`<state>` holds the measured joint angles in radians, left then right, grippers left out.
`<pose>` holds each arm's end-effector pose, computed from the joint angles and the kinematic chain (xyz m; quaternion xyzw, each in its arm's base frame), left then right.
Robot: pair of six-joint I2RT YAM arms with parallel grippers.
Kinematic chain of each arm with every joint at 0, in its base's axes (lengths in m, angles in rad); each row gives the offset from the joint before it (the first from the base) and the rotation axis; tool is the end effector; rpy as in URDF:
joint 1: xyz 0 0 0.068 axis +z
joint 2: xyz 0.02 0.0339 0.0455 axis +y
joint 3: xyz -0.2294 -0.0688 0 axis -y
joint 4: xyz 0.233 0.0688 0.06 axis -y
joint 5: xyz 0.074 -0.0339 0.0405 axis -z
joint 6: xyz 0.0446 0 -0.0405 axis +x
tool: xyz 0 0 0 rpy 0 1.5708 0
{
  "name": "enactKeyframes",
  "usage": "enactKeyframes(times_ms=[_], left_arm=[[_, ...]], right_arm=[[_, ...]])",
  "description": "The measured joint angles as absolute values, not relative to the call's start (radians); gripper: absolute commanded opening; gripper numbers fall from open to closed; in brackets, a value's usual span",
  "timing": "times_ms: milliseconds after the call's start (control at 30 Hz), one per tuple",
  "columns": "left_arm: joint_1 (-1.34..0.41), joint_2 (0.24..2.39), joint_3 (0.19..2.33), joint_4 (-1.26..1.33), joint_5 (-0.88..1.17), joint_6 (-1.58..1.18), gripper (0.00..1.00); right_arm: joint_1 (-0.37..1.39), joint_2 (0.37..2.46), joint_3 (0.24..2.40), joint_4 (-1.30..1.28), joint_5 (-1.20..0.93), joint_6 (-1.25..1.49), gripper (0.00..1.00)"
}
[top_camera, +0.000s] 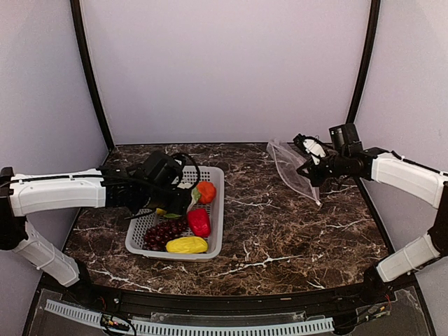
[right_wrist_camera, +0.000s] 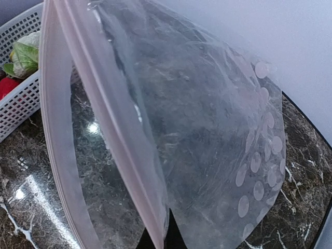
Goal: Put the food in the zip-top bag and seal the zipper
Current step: Pick up the fake vegetable from the bin.
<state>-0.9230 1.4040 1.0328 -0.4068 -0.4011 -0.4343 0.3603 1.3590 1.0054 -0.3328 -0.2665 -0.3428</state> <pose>0.1966 -0.2309 0.2304 0.1441 0.8957 -0.0945 0.4099 0.2782 0.1173 0.2392 -0.3618 0.8214 0.1238 0.4231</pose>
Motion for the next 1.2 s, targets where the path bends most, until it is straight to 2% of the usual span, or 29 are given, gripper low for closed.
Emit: enactKeyframes(times_ms=[267,600,1067,1200], left_arm=[[-0.913,1.543,1.146,-0.496,-0.363,-0.501,0.68],[-0.919,1.594,1.058,-0.405,-0.246,-0.804,0.69],[-0.934,1.721,1.058,-0.315,-0.213,-0.917,0.69],[-0.934,1.750,1.064,-0.315,-0.219,-0.921,0.65]], right_arm=[[0.360,1.325,0.960,-0.309,-0.367,-0.343,0.00],[0.360,1.305,0.943,-0.284,-0.388,-0.343,0.00],[0.360,1.303,0.941,-0.284,-0.393,-0.346,0.00],[0.360,1.303,0.939,-0.283,-0.393,-0.347,0.00]])
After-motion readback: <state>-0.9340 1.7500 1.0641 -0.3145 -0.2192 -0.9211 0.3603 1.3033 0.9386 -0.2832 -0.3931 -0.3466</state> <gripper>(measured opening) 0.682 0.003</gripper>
